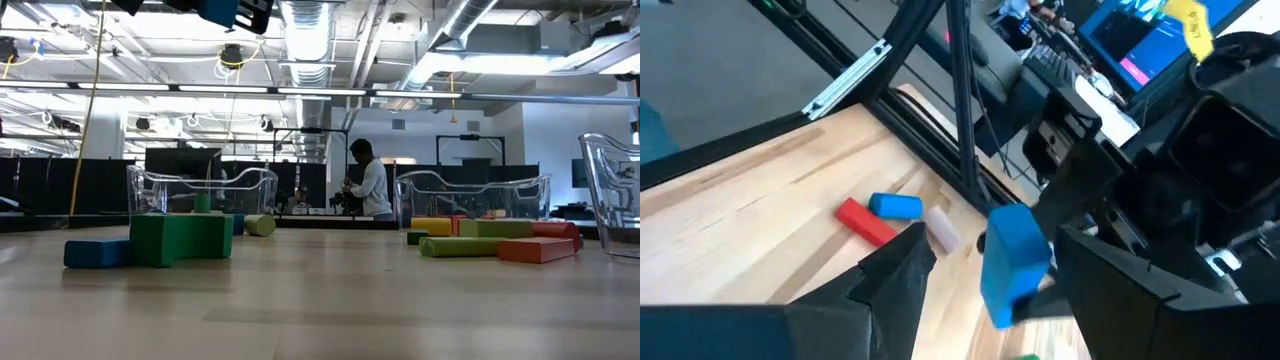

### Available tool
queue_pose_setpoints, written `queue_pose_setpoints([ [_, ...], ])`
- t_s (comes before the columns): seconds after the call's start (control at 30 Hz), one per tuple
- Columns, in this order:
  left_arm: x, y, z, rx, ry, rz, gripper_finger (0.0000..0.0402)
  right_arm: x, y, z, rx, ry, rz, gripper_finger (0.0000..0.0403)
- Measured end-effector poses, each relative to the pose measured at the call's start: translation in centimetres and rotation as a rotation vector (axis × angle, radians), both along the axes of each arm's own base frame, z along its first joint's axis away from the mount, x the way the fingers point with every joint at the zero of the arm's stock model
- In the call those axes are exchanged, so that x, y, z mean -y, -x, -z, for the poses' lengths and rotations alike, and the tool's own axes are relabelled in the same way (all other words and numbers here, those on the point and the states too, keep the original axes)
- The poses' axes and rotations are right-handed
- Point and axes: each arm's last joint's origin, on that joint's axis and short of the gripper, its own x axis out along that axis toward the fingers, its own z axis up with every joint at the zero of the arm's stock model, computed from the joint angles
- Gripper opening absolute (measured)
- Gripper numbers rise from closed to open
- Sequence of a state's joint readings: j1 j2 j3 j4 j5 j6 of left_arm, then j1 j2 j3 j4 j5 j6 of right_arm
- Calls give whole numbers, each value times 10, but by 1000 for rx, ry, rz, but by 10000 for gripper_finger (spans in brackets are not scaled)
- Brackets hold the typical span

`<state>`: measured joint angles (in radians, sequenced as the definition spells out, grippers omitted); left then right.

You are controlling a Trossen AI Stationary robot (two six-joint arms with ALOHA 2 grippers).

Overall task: Sort blocks by size
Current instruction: Put the blue rectangular block into the bottom transparent bin

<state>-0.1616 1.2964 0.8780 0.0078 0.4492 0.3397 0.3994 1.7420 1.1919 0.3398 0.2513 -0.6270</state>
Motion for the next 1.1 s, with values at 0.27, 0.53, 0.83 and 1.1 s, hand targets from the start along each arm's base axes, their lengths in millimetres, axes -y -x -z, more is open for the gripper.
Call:
queue_pose_setpoints([
  [0.27, 0, 0, 0, 0, 4, 0, 96, 2, -5, 2, -4, -5, -25, 249],
  [0.53, 0, 0, -1, 1, 11, 15, 96, 1, -5, 0, 9, -7, -51, 237],
  [0.83, 1, 0, -2, 17, 17, 23, 96, 7, -8, -1, 18, -31, -104, 182],
  [1.1, 1, -2, -6, 53, 32, 30, 96, 7, -8, -3, 30, -46, -140, 176],
])
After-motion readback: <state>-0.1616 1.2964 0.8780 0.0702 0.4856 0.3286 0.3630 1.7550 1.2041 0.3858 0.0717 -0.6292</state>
